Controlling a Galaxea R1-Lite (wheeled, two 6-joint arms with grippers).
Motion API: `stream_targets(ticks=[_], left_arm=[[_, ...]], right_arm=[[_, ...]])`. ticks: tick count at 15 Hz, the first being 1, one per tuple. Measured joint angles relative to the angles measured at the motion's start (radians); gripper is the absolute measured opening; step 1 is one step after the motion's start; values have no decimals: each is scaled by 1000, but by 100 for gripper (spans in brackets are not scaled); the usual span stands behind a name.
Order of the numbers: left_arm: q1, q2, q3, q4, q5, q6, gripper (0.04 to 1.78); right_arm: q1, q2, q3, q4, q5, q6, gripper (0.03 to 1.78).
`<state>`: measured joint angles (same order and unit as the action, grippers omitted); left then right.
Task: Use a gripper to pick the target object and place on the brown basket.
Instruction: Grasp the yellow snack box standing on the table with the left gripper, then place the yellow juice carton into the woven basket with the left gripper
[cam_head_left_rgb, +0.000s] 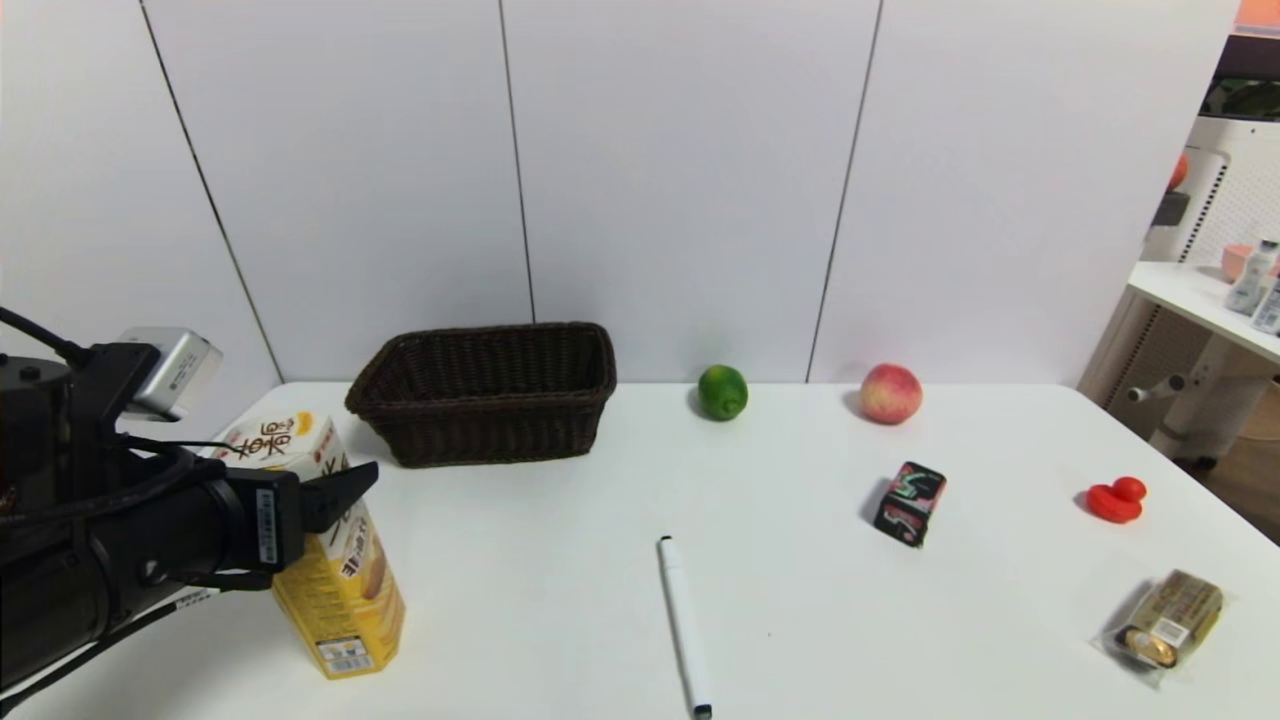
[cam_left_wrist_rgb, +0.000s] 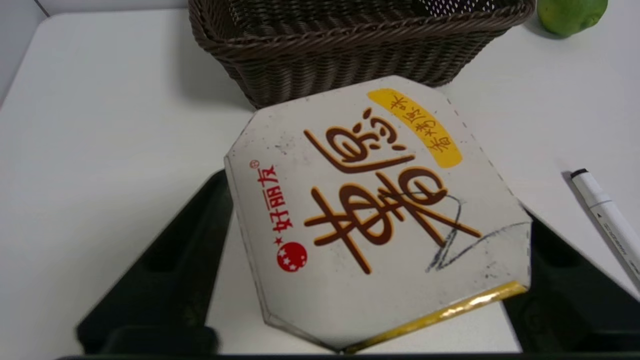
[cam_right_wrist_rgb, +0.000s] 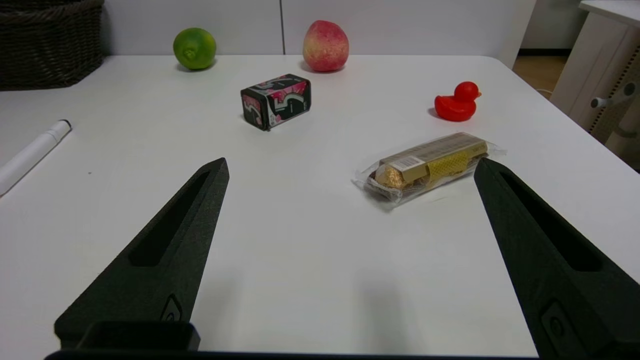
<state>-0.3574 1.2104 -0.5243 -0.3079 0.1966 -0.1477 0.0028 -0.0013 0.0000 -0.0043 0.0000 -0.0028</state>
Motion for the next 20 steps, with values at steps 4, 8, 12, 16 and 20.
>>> stream_targets(ticks=[4, 8, 12, 16, 20], left_arm=[[0, 0, 7, -1, 1, 0, 93], [0, -1, -22, 2, -1, 0, 87], [0, 26, -177, 6, -2, 2, 87], [1, 124, -429, 8, -5, 13, 87], [0, 273, -646, 11, -8, 50, 87]], right_arm=[[0, 0, 0, 0, 0, 0, 169], [0, 0, 0, 0, 0, 0, 169], [0, 0, 0, 0, 0, 0, 169], [0, 0, 0, 0, 0, 0, 169], [0, 0, 0, 0, 0, 0, 169]])
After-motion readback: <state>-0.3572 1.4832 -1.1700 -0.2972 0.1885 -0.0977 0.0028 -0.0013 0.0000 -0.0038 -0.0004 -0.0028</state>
